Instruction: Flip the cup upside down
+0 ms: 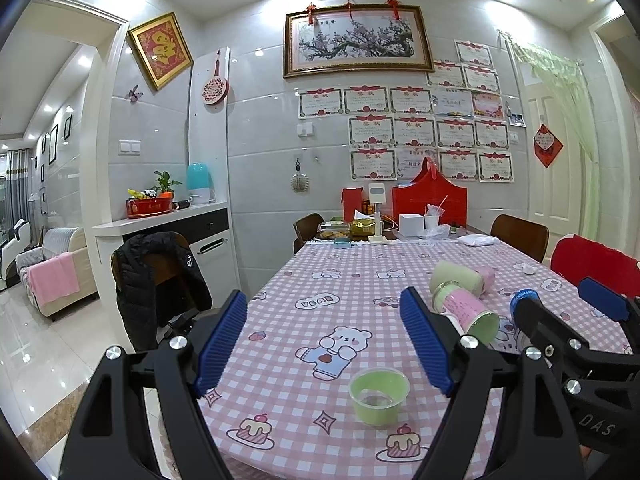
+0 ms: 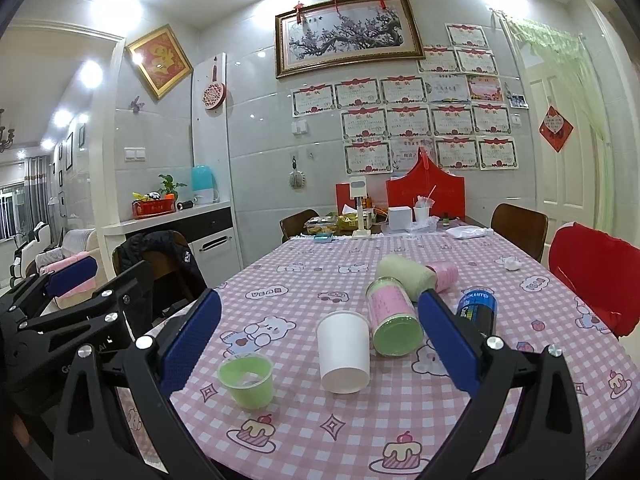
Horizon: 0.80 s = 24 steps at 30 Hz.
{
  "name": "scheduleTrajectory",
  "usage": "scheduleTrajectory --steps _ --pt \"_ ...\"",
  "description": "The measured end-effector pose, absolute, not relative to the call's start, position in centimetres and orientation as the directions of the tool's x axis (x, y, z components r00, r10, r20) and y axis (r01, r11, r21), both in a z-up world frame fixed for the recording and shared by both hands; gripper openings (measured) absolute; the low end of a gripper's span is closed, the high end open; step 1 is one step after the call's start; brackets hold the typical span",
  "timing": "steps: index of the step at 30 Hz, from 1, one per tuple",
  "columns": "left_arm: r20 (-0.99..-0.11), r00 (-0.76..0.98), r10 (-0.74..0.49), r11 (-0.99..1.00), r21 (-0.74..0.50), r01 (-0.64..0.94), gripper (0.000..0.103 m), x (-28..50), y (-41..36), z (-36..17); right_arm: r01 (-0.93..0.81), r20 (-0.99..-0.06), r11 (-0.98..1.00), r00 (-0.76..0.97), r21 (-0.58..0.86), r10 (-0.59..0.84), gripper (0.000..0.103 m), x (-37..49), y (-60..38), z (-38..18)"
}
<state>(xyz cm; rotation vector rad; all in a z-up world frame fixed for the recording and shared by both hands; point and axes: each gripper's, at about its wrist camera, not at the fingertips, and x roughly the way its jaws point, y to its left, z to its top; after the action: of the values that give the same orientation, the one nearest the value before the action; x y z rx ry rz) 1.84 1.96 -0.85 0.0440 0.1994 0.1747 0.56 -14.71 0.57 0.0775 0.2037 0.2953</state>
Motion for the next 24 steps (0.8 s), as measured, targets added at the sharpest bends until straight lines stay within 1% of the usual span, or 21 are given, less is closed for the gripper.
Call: scheduleTrajectory --steps 12,24 --pt "-0.198 0.966 0.169 0.985 0.069 -0.158 0.078 1.85 1.73 -1.21 -0.278 -0.195 0.954 0.935 0.114 0.296 0.095 0.53 -14.87 0.45" --pt "-0.222 0.961 0.163 0.986 0.076 -0.149 0.078 2.71 1.37 -1.83 -0.258 -0.210 0.958 0.937 0.128 0.280 0.095 0.67 -15.55 -0.18"
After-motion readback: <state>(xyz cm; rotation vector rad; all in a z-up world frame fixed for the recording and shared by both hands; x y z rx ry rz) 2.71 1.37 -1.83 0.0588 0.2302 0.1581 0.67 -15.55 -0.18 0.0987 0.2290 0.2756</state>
